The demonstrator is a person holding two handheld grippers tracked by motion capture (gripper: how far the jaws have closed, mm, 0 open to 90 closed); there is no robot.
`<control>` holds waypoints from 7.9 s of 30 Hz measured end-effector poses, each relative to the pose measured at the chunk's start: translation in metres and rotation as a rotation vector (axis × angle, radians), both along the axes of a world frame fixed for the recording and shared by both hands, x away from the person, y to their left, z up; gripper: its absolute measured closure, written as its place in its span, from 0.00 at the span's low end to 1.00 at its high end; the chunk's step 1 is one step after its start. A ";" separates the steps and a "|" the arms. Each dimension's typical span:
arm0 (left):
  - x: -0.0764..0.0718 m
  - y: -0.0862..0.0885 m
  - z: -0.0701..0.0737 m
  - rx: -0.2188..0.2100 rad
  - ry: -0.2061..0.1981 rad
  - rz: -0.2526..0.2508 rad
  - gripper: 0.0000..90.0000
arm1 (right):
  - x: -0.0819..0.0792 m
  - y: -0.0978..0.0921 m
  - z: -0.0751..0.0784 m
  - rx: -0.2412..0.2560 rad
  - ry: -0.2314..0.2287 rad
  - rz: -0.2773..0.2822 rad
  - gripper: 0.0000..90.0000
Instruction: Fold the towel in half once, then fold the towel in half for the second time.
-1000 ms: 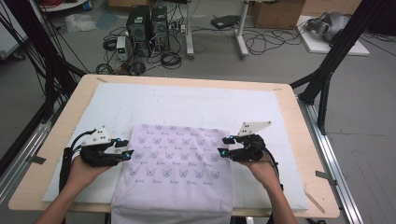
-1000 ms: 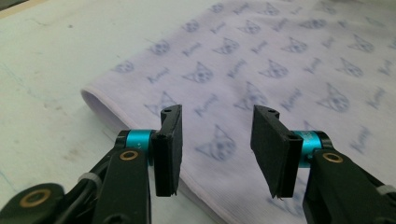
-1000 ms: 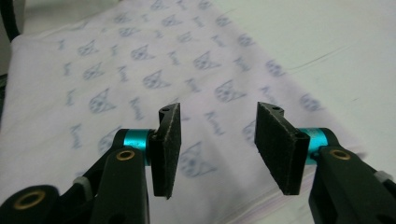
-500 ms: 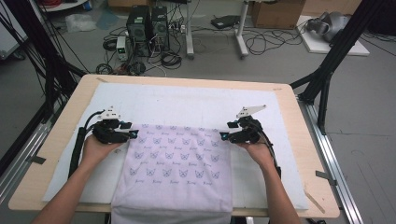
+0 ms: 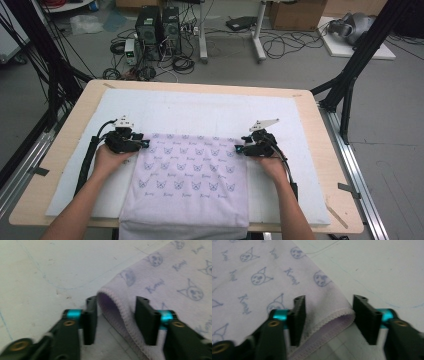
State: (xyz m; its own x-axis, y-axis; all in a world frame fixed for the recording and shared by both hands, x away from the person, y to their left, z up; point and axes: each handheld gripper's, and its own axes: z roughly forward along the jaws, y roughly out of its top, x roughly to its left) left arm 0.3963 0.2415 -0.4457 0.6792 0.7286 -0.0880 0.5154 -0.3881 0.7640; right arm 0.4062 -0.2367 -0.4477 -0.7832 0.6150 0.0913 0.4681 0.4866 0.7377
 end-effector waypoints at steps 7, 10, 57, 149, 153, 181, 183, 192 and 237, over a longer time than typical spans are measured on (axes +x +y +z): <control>0.000 -0.004 0.005 -0.019 -0.044 0.047 0.95 | 0.005 0.003 0.008 -0.010 0.030 0.056 0.94; 0.007 -0.006 0.016 -0.024 -0.066 0.080 0.96 | 0.015 0.000 0.024 -0.016 -0.006 0.029 0.94; -0.084 -0.008 0.018 0.034 -0.122 -0.129 0.55 | -0.079 0.002 0.018 -0.028 -0.053 0.088 0.57; -0.191 -0.005 0.034 0.010 -0.091 -0.419 0.77 | -0.177 -0.008 0.036 0.107 0.028 0.373 0.80; -0.178 -0.008 0.031 0.012 -0.101 -0.395 0.74 | -0.158 -0.004 0.028 0.096 0.021 0.336 0.72; -0.099 -0.023 0.019 -0.041 -0.155 -0.167 0.53 | -0.087 -0.006 0.015 0.122 -0.081 0.098 0.45; -0.098 -0.023 0.019 -0.043 -0.155 -0.160 0.52 | -0.086 -0.006 0.016 0.129 -0.086 0.089 0.42; -0.098 -0.022 0.019 -0.047 -0.158 -0.148 0.49 | -0.085 0.002 0.017 0.090 -0.098 0.076 0.33; -0.004 -0.015 0.075 -0.039 -0.145 -0.092 0.51 | 0.004 0.001 0.050 0.058 -0.042 0.063 0.33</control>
